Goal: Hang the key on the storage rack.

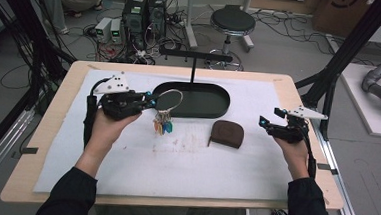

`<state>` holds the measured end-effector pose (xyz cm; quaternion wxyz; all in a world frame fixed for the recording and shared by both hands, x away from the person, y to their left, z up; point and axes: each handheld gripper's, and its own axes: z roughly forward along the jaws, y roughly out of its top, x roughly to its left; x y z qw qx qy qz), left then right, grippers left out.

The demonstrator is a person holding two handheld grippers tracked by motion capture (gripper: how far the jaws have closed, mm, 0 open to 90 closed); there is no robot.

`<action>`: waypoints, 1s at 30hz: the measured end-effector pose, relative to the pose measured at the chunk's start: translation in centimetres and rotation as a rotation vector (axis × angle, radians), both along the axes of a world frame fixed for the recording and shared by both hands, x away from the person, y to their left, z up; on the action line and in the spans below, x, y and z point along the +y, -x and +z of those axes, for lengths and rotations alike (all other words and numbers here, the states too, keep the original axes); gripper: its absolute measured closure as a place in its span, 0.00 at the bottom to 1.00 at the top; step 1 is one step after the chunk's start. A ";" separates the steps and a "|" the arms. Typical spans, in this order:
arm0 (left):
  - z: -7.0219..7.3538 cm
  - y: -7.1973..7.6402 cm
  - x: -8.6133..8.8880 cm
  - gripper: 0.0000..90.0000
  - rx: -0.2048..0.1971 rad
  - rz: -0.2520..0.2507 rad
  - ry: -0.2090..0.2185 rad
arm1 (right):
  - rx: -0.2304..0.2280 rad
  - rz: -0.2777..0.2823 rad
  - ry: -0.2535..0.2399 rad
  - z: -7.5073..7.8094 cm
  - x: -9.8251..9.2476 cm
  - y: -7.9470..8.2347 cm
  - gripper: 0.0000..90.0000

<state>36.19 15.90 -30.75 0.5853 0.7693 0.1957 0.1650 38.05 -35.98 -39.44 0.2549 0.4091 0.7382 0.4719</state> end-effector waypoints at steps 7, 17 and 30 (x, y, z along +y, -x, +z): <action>1.1 -1.7 0.3 0.96 -0.008 0.031 0.003 | 0.002 -0.003 0.000 0.0 0.0 0.0 0.28; 2.5 -4.4 0.3 0.96 -0.017 0.066 -0.001 | -0.001 -0.001 0.001 0.0 0.0 -0.1 0.28; 2.5 -8.0 0.2 0.96 0.003 0.133 -0.033 | 0.000 -0.001 -0.001 -0.1 0.0 -0.2 0.28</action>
